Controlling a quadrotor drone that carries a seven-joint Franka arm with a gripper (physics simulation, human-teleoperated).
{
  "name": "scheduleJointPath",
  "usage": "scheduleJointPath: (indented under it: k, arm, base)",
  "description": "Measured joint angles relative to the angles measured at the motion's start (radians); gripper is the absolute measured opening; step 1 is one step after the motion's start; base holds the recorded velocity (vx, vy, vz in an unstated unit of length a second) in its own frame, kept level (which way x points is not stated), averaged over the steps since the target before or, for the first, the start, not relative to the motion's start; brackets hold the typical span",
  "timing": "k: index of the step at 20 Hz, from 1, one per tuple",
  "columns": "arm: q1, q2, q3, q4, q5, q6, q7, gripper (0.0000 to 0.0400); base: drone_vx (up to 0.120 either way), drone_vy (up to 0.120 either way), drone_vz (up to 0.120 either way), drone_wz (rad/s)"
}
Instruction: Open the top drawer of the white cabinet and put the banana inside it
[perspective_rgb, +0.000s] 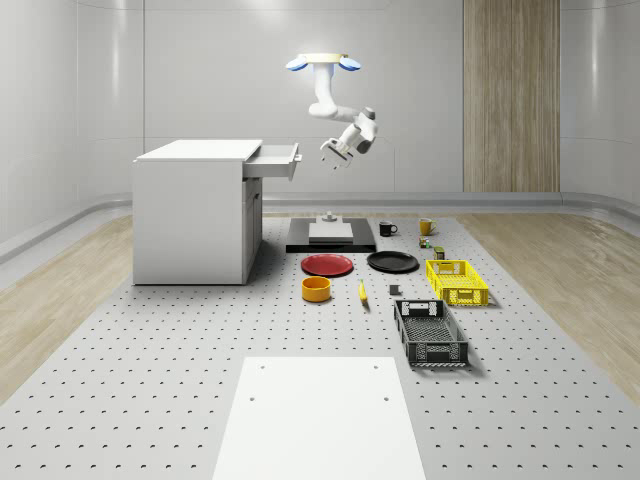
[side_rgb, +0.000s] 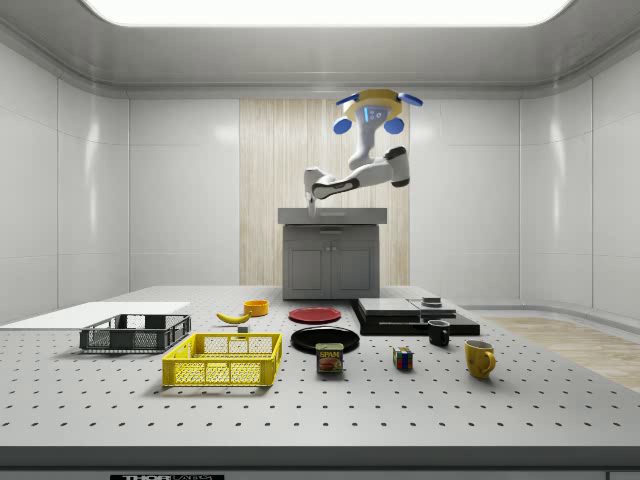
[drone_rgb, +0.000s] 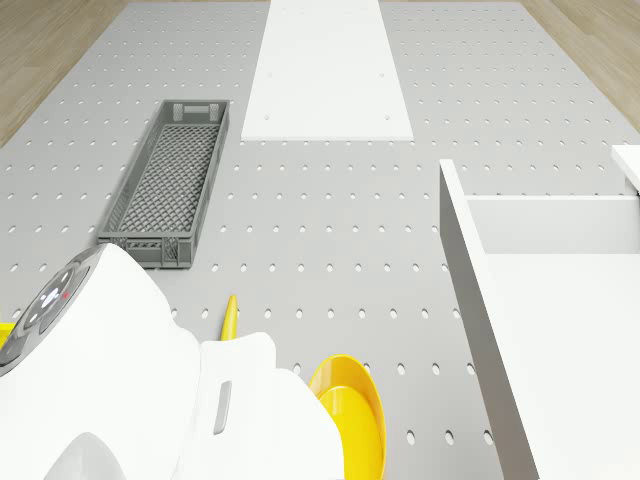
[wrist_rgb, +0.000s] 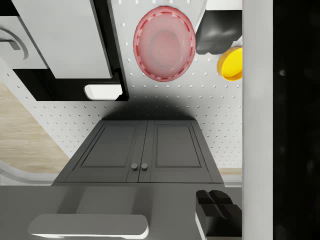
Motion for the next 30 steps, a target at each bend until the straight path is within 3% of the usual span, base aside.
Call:
scheduleJointPath:
  k: [4,9,20,25,30]
  arm:
    - [0.096,-0.067,-0.062,-0.059,0.177,-0.073,-0.198,0.04]
    - [0.165,-0.101,-0.098,-0.085,0.263,-0.145,-0.312,0.04]
    - [0.212,-0.119,-0.117,-0.096,0.307,-0.197,-0.377,0.04]
    - [0.217,-0.121,-0.119,-0.097,0.311,-0.203,-0.383,0.04]
    - [0.219,-0.122,-0.119,-0.098,0.313,-0.205,-0.386,0.04]
  base:
    - [0.12,0.12,-0.07,0.0]
    - [0.12,0.12,-0.12,0.0]
    - [0.12,0.116,-0.12,0.0]
    - [0.12,0.0,-0.016,0.0]
    - [0.12,0.0,-0.12,0.0]
